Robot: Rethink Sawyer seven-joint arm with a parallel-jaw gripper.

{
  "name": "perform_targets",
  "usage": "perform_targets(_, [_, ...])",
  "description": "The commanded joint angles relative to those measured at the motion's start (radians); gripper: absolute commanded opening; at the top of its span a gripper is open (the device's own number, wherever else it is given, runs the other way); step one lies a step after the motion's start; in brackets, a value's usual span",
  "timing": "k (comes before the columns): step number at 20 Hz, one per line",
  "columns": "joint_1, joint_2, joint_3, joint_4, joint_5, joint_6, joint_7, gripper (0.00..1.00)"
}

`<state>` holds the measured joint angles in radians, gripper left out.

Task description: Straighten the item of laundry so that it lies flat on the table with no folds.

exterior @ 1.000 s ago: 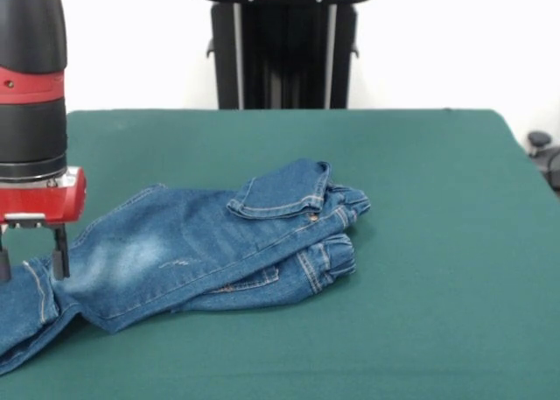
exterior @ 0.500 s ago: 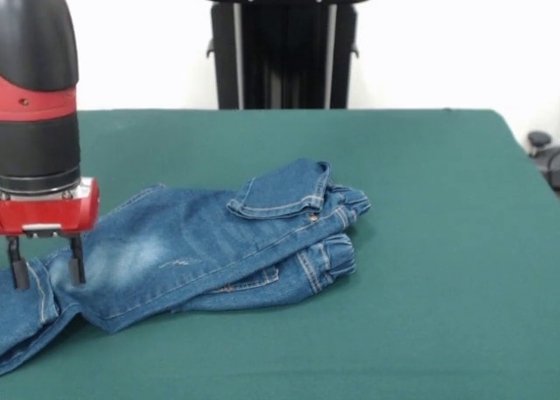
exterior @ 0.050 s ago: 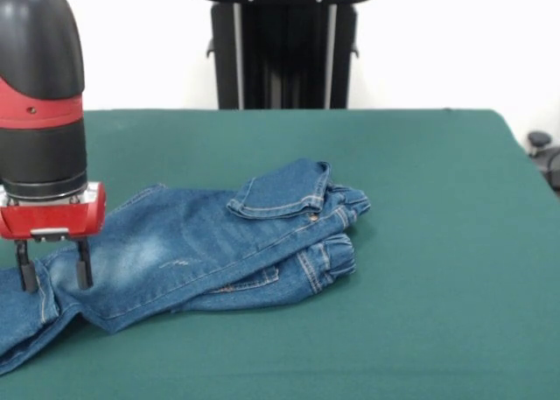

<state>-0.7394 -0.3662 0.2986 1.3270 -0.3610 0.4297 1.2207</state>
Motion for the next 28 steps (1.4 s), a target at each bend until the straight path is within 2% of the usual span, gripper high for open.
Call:
perform_targets(1, [0.025,0.074,0.055,0.035,-0.005,-0.024,0.083,1.0])
perform_targets(7, [0.028,0.054,0.045,0.063,-0.003,-0.029,0.106,1.0])
perform_targets(14, [0.108,-0.176,-0.04,0.265,0.055,0.043,0.256,1.0])
perform_targets(17, [0.156,-0.245,-0.077,0.357,0.097,0.03,0.341,1.0])
perform_targets(21, [0.213,-0.266,-0.113,0.422,0.157,-0.026,0.41,1.0])
perform_targets(28, [0.315,-0.255,-0.197,0.441,0.228,-0.104,0.458,1.0])
